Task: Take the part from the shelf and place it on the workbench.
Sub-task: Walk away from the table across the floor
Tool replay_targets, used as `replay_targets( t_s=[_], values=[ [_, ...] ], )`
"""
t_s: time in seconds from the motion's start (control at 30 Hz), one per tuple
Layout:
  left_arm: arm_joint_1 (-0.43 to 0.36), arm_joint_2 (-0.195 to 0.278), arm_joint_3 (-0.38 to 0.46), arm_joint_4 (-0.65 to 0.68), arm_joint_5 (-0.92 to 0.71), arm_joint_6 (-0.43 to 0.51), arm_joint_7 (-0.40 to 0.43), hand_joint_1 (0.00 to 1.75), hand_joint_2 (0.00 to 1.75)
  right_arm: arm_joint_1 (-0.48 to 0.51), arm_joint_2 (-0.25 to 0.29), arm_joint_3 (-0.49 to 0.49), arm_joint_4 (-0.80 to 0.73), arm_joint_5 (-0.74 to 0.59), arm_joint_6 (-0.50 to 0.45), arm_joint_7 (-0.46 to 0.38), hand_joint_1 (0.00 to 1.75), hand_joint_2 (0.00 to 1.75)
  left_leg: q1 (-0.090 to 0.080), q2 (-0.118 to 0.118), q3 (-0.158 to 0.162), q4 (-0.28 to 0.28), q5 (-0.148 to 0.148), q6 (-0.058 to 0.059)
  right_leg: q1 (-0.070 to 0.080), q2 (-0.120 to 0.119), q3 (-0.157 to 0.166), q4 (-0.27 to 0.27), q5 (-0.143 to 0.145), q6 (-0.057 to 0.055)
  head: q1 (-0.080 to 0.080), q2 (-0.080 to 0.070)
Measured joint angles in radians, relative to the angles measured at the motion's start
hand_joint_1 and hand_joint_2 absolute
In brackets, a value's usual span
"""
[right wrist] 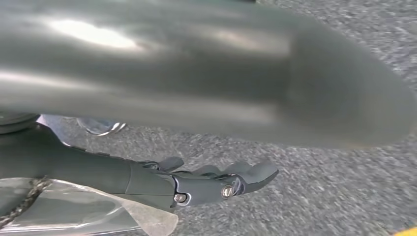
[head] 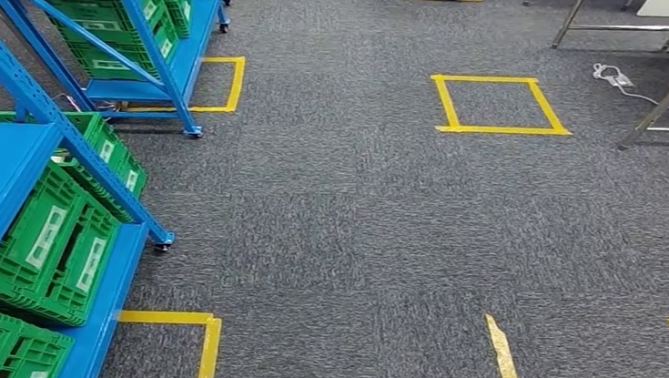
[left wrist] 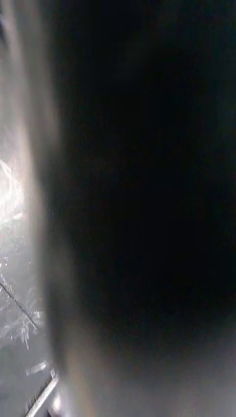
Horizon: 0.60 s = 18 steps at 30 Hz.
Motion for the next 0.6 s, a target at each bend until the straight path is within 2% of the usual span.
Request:
replay_targets(
  t_s=[0.03,0.07,0.13,0.23,0.27,0.3,0.37,0.4,0.43,0.47,0.53,0.57,0.6],
  values=[
    [0.0,0.0,-0.001,0.0,0.002,0.0,0.0,0.0,0.0,0.0,0.0,0.0,0.001,0.0,0.0,0.0,0.0,0.0,-0.008,0.004,0.029,-0.063,0.032,0.01,0.002,-0.001,0.006,-0.001,-0.006,0.002,0.0,0.0],
    [-0.001,0.001,-0.002,0.0,0.004,0.001,0.0,0.0,0.0,-0.001,0.0,0.0,0.002,0.0,0.0,0.0,0.0,0.0,-0.014,0.008,0.055,-0.117,0.05,0.018,0.003,-0.002,0.008,-0.001,-0.011,0.005,0.0,0.0],
    [-0.002,0.001,-0.005,-0.001,0.009,0.001,0.0,0.0,0.0,-0.002,0.0,0.0,0.004,-0.001,0.0,-0.001,0.0,0.0,-0.021,0.013,0.079,-0.161,0.041,0.027,0.004,-0.007,0.006,-0.005,-0.019,0.014,-0.001,0.0],
    [0.001,-0.001,-0.008,-0.001,0.014,0.001,0.001,0.0,0.0,-0.004,0.0,0.001,0.004,-0.001,0.0,-0.002,0.0,0.0,-0.016,0.005,0.094,-0.191,0.037,0.03,0.003,-0.009,0.008,0.0,-0.032,0.028,-0.002,0.0],
    [0.001,-0.001,-0.01,-0.001,0.014,0.001,0.001,0.0,0.0,-0.005,-0.001,0.002,0.004,-0.001,0.0,-0.002,0.0,0.0,-0.012,0.004,0.1,-0.199,0.038,0.032,0.003,-0.003,-0.006,0.029,-0.049,0.032,-0.001,0.0],
    [0.001,-0.002,-0.011,-0.002,0.015,0.001,0.001,0.0,0.0,-0.006,-0.002,0.002,0.004,-0.001,0.0,-0.002,0.0,0.0,-0.01,0.004,0.105,-0.204,0.037,0.034,0.001,0.005,-0.034,0.08,-0.074,0.036,0.0,0.0],
    [0.0,-0.003,-0.014,-0.002,0.016,0.001,0.001,0.0,0.0,-0.005,-0.003,0.003,0.004,-0.001,0.0,-0.002,0.0,0.0,-0.01,0.002,0.112,-0.205,0.029,0.037,-0.001,0.013,-0.119,0.221,-0.125,0.044,0.001,0.0],
    [0.0,-0.003,-0.016,-0.002,0.017,0.001,0.002,0.0,0.0,-0.003,-0.004,0.004,0.004,-0.001,0.0,-0.002,0.0,0.0,-0.01,0.001,0.117,-0.204,0.024,0.037,-0.002,0.013,-0.155,0.27,-0.131,0.047,0.001,0.0],
    [0.001,-0.003,-0.018,-0.002,0.017,0.001,0.002,0.0,0.0,-0.001,-0.004,0.004,0.004,-0.001,-0.001,-0.002,0.0,0.0,-0.009,-0.001,0.124,-0.204,0.018,0.036,-0.004,0.013,-0.174,0.283,-0.114,0.05,0.002,0.0],
    [0.001,-0.003,-0.02,-0.002,0.017,0.001,0.002,0.0,0.0,0.0,-0.005,0.004,0.004,-0.001,-0.001,-0.002,0.0,0.0,-0.008,-0.004,0.133,-0.204,0.011,0.033,-0.006,0.013,-0.171,0.253,-0.076,0.053,0.002,0.0],
    [0.001,-0.004,-0.022,-0.002,0.017,0.001,0.002,0.0,0.0,0.001,-0.007,0.004,0.004,-0.001,-0.001,-0.002,0.0,0.0,-0.007,-0.008,0.155,-0.204,-0.004,0.025,-0.012,0.015,-0.122,0.123,0.014,0.057,0.002,0.0],
    [0.0,-0.004,-0.023,-0.002,0.017,0.001,0.002,0.0,0.0,0.0,-0.008,0.004,0.005,-0.001,-0.001,-0.002,0.0,0.0,-0.008,-0.01,0.162,-0.201,-0.013,0.019,-0.013,0.017,-0.094,0.066,0.04,0.055,0.003,0.0],
    [-0.001,-0.004,-0.023,-0.002,0.017,0.001,0.003,0.0,0.0,-0.001,-0.008,0.004,0.005,-0.001,-0.001,-0.002,0.0,0.0,-0.009,-0.011,0.166,-0.199,-0.018,0.014,-0.013,0.018,-0.077,0.032,0.05,0.051,0.003,0.0]
  ],
)
